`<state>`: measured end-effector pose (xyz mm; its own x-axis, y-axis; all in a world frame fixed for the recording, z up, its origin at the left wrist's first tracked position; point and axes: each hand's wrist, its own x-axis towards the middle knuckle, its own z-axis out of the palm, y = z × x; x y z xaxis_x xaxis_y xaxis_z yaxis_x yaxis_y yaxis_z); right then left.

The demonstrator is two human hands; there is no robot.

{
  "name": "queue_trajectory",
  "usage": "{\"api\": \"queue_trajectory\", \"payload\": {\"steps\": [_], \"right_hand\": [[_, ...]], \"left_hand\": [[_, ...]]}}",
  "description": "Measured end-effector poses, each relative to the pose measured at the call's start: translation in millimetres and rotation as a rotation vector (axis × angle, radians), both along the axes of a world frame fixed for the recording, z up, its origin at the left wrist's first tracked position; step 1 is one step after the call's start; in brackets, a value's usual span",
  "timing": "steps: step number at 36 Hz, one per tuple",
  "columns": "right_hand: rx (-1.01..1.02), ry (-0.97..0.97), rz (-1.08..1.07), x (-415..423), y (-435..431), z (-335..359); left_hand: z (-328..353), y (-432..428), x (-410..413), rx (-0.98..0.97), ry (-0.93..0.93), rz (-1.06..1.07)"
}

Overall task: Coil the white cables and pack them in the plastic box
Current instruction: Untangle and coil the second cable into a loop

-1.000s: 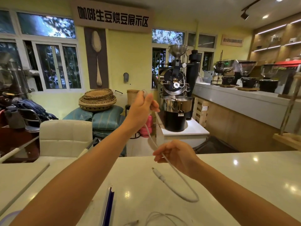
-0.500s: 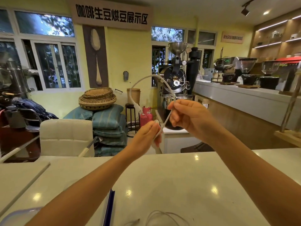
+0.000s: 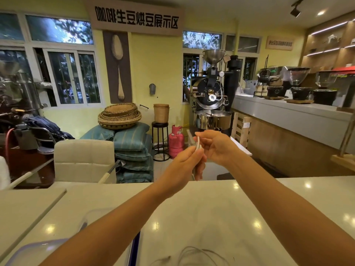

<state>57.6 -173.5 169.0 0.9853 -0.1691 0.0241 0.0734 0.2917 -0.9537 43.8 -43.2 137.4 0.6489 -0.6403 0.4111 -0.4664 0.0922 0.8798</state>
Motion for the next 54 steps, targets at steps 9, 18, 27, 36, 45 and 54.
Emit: {"api": "queue_trajectory", "payload": {"steps": [9, 18, 27, 36, 45, 54], "right_hand": [[-0.235, 0.026, 0.035, 2, 18, -17], [-0.857, -0.108, 0.039, -4, 28, -54], [-0.825, -0.129, 0.179, -32, 40, -61], [-0.926, -0.397, 0.154, -63, 37, -55], [-0.741, -0.509, 0.127, -63, 15, -4], [-0.394, -0.457, 0.043, -45, -7, 20]], "left_hand": [[22, 4, 9, -0.076, 0.023, 0.026], [40, 2, 29, -0.257, 0.216, -0.005], [35, -2, 46, -0.194, 0.085, 0.156], [11, 1, 66, -0.043, -0.102, 0.27], [-9, 0, 50, 0.109, -0.084, 0.135], [-15, 3, 29, 0.145, -0.007, -0.089]]}}
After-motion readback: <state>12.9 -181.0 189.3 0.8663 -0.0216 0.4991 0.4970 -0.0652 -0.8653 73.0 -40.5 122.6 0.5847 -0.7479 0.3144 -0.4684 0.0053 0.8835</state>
